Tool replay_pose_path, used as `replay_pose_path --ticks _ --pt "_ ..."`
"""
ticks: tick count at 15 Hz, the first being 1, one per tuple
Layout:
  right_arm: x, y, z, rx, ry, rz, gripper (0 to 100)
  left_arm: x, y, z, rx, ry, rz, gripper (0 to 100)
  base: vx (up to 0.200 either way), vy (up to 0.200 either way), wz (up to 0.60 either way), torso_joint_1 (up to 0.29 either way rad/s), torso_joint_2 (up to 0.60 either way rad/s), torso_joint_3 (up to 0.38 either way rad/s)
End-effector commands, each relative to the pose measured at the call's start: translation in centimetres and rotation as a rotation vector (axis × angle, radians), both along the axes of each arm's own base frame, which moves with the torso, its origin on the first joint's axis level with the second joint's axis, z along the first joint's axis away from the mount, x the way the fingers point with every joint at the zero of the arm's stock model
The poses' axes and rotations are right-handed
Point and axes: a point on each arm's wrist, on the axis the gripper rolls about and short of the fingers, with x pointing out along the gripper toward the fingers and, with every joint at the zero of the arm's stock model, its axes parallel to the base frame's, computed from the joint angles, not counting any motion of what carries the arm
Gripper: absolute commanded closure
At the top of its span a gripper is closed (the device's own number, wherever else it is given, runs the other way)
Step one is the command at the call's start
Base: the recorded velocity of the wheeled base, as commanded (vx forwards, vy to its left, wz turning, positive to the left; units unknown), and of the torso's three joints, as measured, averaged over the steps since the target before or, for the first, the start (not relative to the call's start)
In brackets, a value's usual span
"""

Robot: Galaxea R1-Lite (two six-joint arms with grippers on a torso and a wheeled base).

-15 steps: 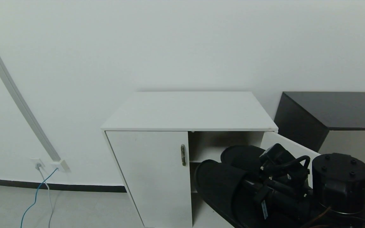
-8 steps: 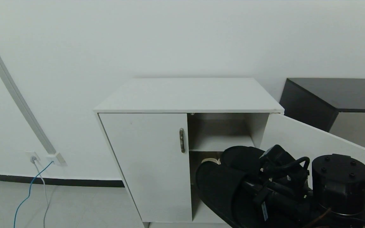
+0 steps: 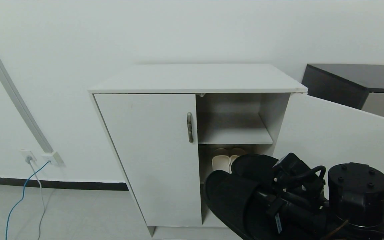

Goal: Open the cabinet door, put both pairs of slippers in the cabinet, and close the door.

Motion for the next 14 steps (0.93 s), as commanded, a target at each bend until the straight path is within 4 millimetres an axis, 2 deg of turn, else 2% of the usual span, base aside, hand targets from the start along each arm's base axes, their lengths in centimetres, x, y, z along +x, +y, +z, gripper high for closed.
replay_pose_path --ticks 1,8,14 --pt "-0.09 0.02 -0.04 -0.001 0.001 0.003 100 0.01 0.0 0.0 0.0 0.002 0.0 100 0.0 0.0 0.0 -0.1 0.45 0.344" --pt "-0.11 0.05 -0.15 -0.005 0.004 0.005 100 0.01 0.0 0.0 0.0 0.002 0.0 100 0.0 0.0 0.0 -0.051 0.42 0.361" --pt "-0.34 0.01 -0.21 -0.007 0.005 0.009 100 0.01 0.0 0.0 -0.002 0.002 0.0 100 0.0 0.0 0.0 0.0 0.0 0.0"
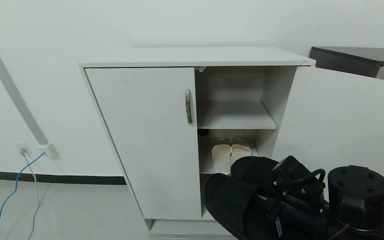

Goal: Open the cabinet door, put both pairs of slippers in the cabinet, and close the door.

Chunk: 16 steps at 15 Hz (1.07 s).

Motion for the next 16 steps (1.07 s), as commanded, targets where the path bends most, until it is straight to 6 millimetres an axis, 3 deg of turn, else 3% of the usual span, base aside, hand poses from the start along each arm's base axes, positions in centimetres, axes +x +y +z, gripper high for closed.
replay_pose_path --ticks 1,16 --pt "-0.08 -0.05 0.02 0.0 -0.001 0.001 100 0.0 0.0 -0.01 -0.001 0.0 0.0 100 0.0 0.0 0.0 0.0 0.0 0.0" --pt "-0.17 0.0 -0.4 -0.01 0.013 0.014 100 0.01 0.0 0.0 -0.001 0.002 0.0 100 0.0 0.0 -0.04 0.0 0.03 0.019"
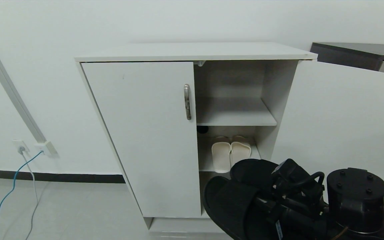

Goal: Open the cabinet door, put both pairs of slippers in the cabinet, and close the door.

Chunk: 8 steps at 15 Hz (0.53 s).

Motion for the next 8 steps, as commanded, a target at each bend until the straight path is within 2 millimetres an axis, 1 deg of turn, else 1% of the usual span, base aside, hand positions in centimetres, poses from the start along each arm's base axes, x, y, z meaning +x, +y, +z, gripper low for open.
replay_pose_path --ticks 1,5,7,8 --pt "0.0 0.0 -0.1 -0.002 0.003 0.003 100 0.0 0.0 0.0 0.0 0.002 -0.001 100 0.0 0.0 0.0 0.0 0.0 0.0" --pt "0.4 0.7 -0.6 -0.011 0.007 0.006 100 0.0 0.0 0.0 0.0 0.002 -0.001 100 0.0 0.0 0.0 0.0 0.0 0.0" --pt "1.2 2.2 -0.2 0.038 -0.032 -0.024 100 0.0 0.0 0.0 0.0 0.002 -0.001 100 0.0 0.0 0.0 0.0 0.0 0.0" --pt "1.6 3.5 0.1 0.067 -0.043 -0.109 100 0.0 0.0 0.0 0.0 0.002 -0.001 100 0.0 0.0 0.0 0.0 0.0 0.0"
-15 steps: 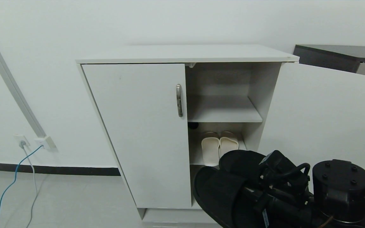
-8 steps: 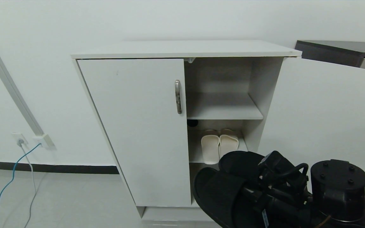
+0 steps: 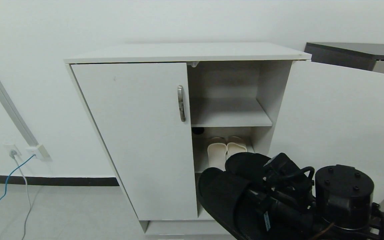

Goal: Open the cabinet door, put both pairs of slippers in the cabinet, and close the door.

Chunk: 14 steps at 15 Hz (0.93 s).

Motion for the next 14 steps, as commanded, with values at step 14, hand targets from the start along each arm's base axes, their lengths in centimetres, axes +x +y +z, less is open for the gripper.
replay_pose_path --ticks 14 --pt "3.7 8.5 6.5 0.084 0.016 -0.574 100 0.0 0.0 0.0 0.0 0.001 0.001 100 0.0 0.0 0.0 0.0 0.0 0.0"
